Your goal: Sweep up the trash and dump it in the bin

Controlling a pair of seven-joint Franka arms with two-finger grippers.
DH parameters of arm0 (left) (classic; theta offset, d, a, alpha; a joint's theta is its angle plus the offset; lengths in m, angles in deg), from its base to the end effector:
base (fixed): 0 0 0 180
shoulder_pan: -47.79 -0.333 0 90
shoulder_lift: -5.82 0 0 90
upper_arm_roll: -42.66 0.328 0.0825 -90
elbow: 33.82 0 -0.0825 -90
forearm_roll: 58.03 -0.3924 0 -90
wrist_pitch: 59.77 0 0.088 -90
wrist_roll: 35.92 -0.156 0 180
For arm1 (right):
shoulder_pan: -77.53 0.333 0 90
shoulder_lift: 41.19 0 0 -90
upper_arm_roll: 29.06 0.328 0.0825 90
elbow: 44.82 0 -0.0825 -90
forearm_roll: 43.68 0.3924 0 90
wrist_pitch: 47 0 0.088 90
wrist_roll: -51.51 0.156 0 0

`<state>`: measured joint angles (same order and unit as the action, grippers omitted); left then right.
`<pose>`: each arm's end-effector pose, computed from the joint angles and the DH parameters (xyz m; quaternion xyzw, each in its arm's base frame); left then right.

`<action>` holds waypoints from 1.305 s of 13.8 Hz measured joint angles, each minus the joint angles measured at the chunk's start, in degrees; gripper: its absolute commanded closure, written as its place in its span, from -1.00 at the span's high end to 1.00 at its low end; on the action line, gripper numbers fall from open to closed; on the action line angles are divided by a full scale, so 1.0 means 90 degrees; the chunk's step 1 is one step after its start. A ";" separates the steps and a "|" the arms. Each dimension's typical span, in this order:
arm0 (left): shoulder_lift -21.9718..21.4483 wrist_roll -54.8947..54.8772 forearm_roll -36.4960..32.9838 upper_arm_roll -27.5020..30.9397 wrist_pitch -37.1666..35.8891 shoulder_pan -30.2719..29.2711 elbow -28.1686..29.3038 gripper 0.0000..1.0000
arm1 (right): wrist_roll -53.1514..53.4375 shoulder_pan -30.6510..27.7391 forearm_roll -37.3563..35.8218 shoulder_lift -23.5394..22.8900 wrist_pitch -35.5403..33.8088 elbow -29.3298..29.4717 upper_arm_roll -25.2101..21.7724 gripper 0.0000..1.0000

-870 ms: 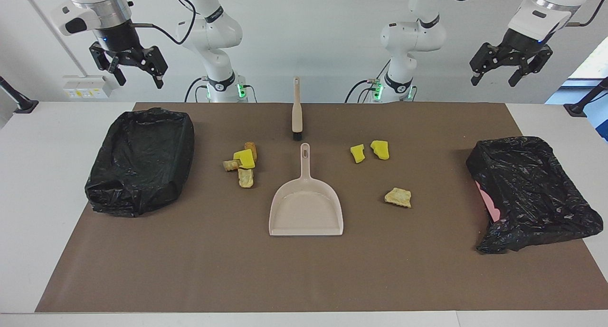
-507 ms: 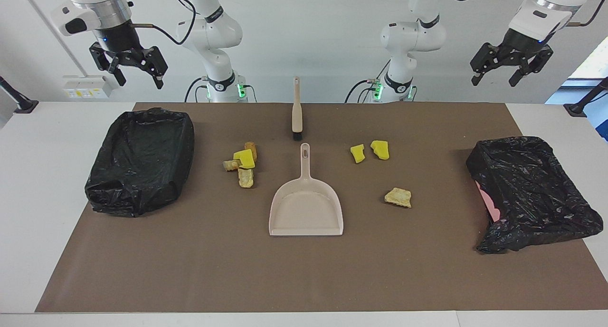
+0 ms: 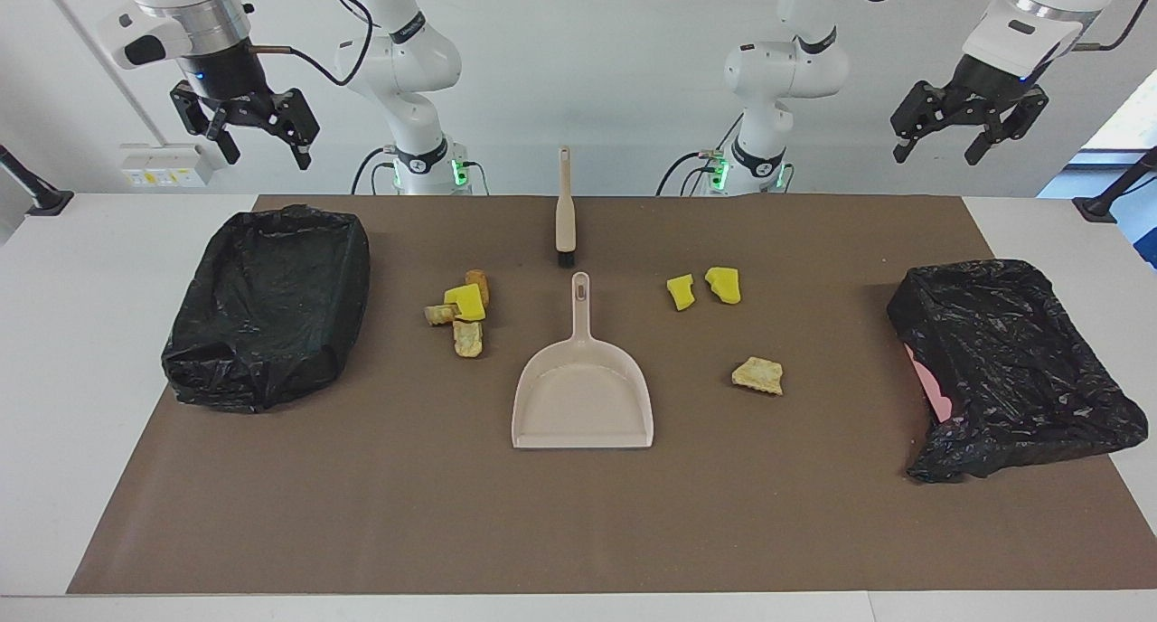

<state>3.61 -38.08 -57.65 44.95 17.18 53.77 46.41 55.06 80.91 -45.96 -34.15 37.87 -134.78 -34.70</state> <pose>0.5205 -0.0342 0.6685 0.9986 -0.0518 -0.0094 0.0039 0.5136 -0.0302 0.6457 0.9984 -0.0525 0.0169 0.0136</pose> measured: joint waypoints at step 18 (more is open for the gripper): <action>-0.1048 0.2227 0.0016 -0.0214 0.1162 0.2682 0.2498 1.00 | 0.0000 -0.0035 0.0000 0.0081 -0.0164 -0.0209 -0.0017 1.00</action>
<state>-5.82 -18.04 -57.51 43.02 27.64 77.91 68.90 55.06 80.60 -45.96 -33.42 36.40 -136.66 -34.85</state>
